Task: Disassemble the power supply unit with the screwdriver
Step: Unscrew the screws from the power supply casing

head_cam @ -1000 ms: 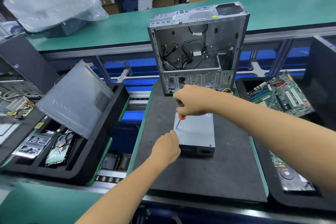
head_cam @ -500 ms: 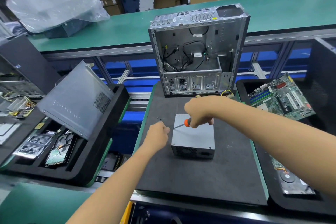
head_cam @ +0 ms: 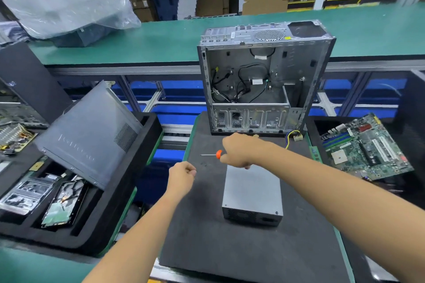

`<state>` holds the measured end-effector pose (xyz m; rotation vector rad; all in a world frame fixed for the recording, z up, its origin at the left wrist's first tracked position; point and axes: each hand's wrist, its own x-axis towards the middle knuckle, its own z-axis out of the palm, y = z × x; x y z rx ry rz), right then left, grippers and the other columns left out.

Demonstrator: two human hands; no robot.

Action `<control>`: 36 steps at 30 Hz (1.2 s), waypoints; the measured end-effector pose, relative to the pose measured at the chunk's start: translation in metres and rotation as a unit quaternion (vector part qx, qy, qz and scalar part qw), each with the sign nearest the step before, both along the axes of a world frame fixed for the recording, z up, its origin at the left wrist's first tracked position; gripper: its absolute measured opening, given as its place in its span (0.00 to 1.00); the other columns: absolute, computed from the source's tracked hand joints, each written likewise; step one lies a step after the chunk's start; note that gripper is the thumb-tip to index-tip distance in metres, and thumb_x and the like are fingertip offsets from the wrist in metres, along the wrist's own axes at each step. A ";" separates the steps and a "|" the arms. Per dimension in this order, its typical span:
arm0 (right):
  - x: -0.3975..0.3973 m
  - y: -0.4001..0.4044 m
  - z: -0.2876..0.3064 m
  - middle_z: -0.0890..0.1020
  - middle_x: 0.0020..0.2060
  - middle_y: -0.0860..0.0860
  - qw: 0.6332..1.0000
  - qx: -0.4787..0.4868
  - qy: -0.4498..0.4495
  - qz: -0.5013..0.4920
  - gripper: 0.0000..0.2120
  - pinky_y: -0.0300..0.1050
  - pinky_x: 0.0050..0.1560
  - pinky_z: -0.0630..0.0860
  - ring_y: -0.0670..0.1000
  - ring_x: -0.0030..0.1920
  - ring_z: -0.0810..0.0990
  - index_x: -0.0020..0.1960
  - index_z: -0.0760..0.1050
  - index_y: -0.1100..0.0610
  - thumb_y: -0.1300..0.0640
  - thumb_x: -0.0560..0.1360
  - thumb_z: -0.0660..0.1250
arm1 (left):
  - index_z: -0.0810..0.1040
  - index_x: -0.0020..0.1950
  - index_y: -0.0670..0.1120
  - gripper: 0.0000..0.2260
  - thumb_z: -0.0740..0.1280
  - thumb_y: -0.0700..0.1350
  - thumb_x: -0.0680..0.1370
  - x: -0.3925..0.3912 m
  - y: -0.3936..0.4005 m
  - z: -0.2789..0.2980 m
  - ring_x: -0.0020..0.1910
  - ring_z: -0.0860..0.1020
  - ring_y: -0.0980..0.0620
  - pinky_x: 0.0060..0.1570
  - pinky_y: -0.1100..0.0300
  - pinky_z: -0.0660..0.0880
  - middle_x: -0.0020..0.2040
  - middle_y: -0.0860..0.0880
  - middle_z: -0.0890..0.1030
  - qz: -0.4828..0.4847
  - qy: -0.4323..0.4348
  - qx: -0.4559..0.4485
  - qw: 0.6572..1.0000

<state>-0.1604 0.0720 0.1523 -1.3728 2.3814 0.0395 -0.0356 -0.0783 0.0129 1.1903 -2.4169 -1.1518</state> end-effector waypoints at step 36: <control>-0.044 -0.027 -0.006 0.80 0.42 0.60 0.999 -0.003 -0.030 -0.024 0.19 0.42 0.27 0.63 0.55 0.33 0.71 0.50 0.76 0.65 0.49 0.79 0.58 | 0.84 0.47 0.44 0.06 0.67 0.38 0.76 -0.059 -0.048 -0.049 0.40 0.73 0.55 0.43 0.65 0.70 0.44 0.49 0.79 -0.116 -0.050 -0.160 0.979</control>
